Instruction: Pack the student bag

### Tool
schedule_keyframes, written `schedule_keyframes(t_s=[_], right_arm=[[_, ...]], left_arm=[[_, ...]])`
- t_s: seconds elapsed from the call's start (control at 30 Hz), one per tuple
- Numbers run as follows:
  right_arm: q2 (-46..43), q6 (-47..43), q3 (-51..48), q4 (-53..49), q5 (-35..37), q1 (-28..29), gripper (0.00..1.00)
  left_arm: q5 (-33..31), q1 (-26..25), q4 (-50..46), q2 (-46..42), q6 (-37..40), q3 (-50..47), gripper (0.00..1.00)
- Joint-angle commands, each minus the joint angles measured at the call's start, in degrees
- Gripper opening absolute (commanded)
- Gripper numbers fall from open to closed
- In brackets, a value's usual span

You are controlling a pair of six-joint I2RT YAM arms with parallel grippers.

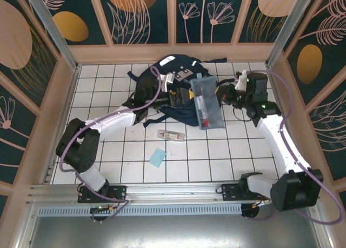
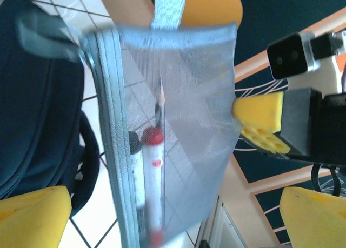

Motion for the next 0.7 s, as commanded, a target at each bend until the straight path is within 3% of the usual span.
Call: schedule_keyframes(t_s=[0.0,0.13,0.33,0.67], right_arm=[[2.9,0.3,4.3,6.4,-9.1,0.0,0.00],[5.6,4.8,6.2,13.4,-13.3,1.0,0.00],[7.2,5.3,10.4,13.4,-13.8,2.7,0.00],[6.7,8.8,12.6,15.9,-16.8,3.8,0.00]], left_arm=[[1.8,-0.3,0.8,-0.3,2.7,4.9,0.99],[4.1,-0.2,7.6,-1.5,0.9,2.5,0.98],[7.2,-0.1,10.9,-0.2,4.1,2.8,0.98],[5.1,3.4,22.0,0.2,3.3,2.1,0.98]])
